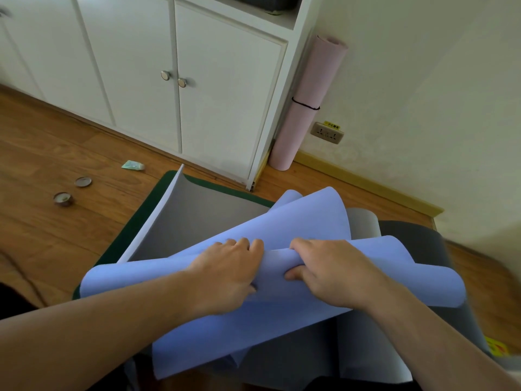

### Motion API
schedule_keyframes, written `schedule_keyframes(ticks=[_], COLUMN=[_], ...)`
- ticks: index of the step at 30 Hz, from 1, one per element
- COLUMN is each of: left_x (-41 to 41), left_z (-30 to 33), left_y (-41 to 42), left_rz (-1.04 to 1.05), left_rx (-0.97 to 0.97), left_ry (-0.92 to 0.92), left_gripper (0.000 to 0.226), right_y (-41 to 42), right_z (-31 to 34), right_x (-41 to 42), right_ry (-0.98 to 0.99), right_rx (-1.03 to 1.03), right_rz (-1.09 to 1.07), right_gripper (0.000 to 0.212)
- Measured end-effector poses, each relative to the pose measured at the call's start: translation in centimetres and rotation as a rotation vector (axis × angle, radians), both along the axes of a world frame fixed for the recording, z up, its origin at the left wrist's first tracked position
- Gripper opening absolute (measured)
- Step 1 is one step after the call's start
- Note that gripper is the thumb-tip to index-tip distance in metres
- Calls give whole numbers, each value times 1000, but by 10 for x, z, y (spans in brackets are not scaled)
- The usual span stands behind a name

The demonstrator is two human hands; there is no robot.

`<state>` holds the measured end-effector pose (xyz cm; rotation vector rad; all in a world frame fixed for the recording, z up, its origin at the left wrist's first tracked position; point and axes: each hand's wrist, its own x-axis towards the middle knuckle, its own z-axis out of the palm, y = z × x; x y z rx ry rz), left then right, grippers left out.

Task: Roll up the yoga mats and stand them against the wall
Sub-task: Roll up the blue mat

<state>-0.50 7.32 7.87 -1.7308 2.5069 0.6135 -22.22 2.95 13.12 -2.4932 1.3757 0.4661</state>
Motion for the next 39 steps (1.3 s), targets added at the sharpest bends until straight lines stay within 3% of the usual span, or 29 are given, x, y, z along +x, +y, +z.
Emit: schedule_keyframes(ticks=[3, 7, 10, 13, 19, 21, 26, 34, 36, 39], left_x=[-1, -4, -8, -9, 5, 9, 6, -1, 0, 5], left_z=[-2, -4, -8, -14, -16, -15, -14, -10, -9, -8], left_y=[1, 5, 8, 11, -2, -3, 0, 2, -2, -10], left_rz=[-8, -18, -5, 8, 83, 82, 19, -22, -4, 91], left_rx=[-4, -16, -27, 7, 125, 155, 116, -82, -70, -19], left_ry=[-15, -14, -19, 23, 106, 109, 20, -116, -123, -61], left_gripper=[37, 41, 42, 29, 25, 29, 31, 31, 25, 15], right_y=[3, 6, 8, 10, 7, 8, 11, 12, 15, 14], right_z=[3, 3, -2, -4, 1, 3, -1, -3, -3, -6], right_x=[1, 4, 6, 5, 5, 5, 6, 7, 6, 4], right_ry=[-1, 97, 140, 144, 133, 141, 170, 72, 67, 110], right_rx=[58, 51, 46, 53, -179, -221, -42, 275, 209, -131], right_rz=[-6, 12, 21, 40, 141, 126, 28, -177, -138, 23], right_gripper=[29, 57, 44, 34, 55, 50, 22, 23, 31, 52])
